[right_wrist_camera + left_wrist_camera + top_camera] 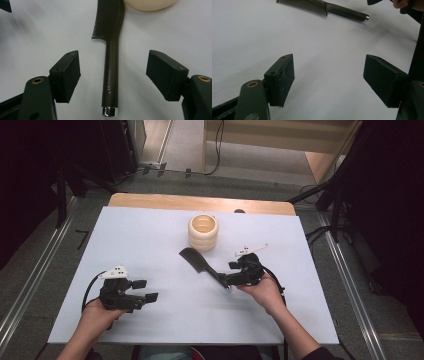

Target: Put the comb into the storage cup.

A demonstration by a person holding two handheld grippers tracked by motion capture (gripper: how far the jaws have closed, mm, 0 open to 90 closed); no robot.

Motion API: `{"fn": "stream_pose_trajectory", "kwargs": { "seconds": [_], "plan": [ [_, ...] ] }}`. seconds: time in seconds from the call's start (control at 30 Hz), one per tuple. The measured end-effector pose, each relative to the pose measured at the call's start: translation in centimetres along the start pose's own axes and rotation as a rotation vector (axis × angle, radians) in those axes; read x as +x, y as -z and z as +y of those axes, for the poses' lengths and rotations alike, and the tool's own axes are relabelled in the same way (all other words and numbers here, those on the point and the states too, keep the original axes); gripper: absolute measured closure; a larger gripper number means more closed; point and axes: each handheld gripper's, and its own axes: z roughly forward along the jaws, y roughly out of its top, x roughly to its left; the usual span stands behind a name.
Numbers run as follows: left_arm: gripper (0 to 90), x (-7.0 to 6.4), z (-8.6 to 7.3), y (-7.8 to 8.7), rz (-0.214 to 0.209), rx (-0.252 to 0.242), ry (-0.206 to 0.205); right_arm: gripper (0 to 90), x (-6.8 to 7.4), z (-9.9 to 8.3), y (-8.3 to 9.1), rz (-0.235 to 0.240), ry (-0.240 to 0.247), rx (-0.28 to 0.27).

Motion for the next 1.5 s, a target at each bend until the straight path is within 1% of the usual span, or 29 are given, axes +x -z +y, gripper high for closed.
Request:
{"fn": "stream_pose_trajectory", "kwargs": {
  "seconds": [0.1,0.13,0.2,0.27,0.33,0.43,0.5,0.67,0.7,0.73,0.77,0.8,0.87,0.93,0.97,1.0,1.03,1.1,1.13,1.27,1.3,1.33,1.4,1.43,1.5],
  "plan": [
    [25.9,0.0,0.0,0.0,0.0,0.0,0.0,27.5,0.1,-0.1,-0.1,0.002,0.001,0.011],
    [25.9,0.0,0.0,0.0,-0.001,0.001,0.0,27.9,0.1,-0.1,-0.2,0.002,0.008,0.016],
    [25.9,0.0,0.0,0.0,0.0,0.0,0.0,28.7,0.2,-0.2,-0.2,0.001,0.005,0.025],
    [25.9,0.0,0.0,0.0,0.0,0.001,-0.001,30.2,0.2,-0.3,-0.3,0.003,0.015,0.039],
    [25.9,0.0,0.0,0.0,0.0,0.001,-0.001,30.6,0.3,-0.4,-0.4,0.006,0.009,0.043],
    [25.9,0.0,0.0,0.0,0.0,0.002,0.001,33.4,0.3,-0.6,-0.7,-0.002,0.015,0.072],
    [25.9,0.0,0.0,0.0,0.001,0.002,0.0,34.2,0.3,-0.6,-0.8,-0.003,0.02,0.078],
    [25.9,0.0,0.0,0.0,0.001,0.003,-0.001,40.4,0.5,-0.8,-1.1,-0.015,0.016,0.113],
    [25.9,0.0,0.0,0.0,0.0,0.004,-0.001,44.3,0.5,-0.8,-1.2,-0.016,0.01,0.119],
    [25.9,0.0,0.0,0.0,0.001,0.004,-0.001,44.3,0.5,-0.8,-1.2,-0.016,0.01,0.119],
    [25.9,0.0,0.0,0.0,0.001,0.004,0.0,48.0,0.5,-0.8,-1.4,-0.015,0.007,0.13],
    [25.9,0.0,0.0,0.0,0.001,0.004,-0.001,48.0,0.5,-0.8,-1.4,-0.015,0.007,0.13],
    [25.9,0.0,0.0,0.0,0.002,0.004,0.0,51.1,0.6,-0.8,-1.6,-0.017,0.009,0.139],
    [25.9,0.0,0.0,0.0,0.0,0.002,0.002,54.7,0.8,-0.9,-1.8,-0.028,0.009,0.15],
    [25.9,0.0,0.0,0.0,0.001,0.002,0.003,57.5,0.8,-0.9,-2.0,-0.028,0.021,0.16],
    [25.9,0.0,0.0,0.0,-0.001,0.001,0.004,58.1,0.9,-0.9,-2.1,-0.031,0.018,0.17],
    [25.9,0.0,0.0,-0.1,0.001,0.002,0.003,59.9,1.0,-1.0,-2.3,-0.034,0.027,0.183],
    [25.9,0.0,0.0,-0.1,0.002,0.002,0.003,63.4,1.1,-1.0,-2.4,-0.053,0.047,0.192],
    [25.9,0.0,0.0,-0.1,0.003,0.002,0.004,64.9,1.2,-1.0,-2.4,-0.057,0.042,0.196],
    [25.9,0.0,0.0,-0.1,0.004,0.005,0.005,65.6,1.2,-1.0,-2.4,-0.068,0.053,0.195],
    [25.9,0.0,0.0,-0.1,0.004,0.006,0.005,66.0,1.3,-1.1,-2.5,-0.074,0.064,0.191],
    [25.9,0.0,0.0,-0.1,0.005,0.005,0.004,67.4,1.5,-1.1,-2.6,-0.092,0.072,0.188],
    [25.9,0.0,0.0,-0.2,0.003,0.007,0.005,68.2,1.7,-1.2,-2.6,-0.109,0.083,0.185],
    [25.9,0.0,0.0,-0.2,0.004,0.007,0.005,68.2,1.7,-1.2,-2.6,-0.109,0.083,0.185],
    [25.9,0.1,0.0,-0.2,0.005,0.012,0.006,69.2,2.0,-1.3,-2.7,-0.132,0.101,0.181]
  ]
}}
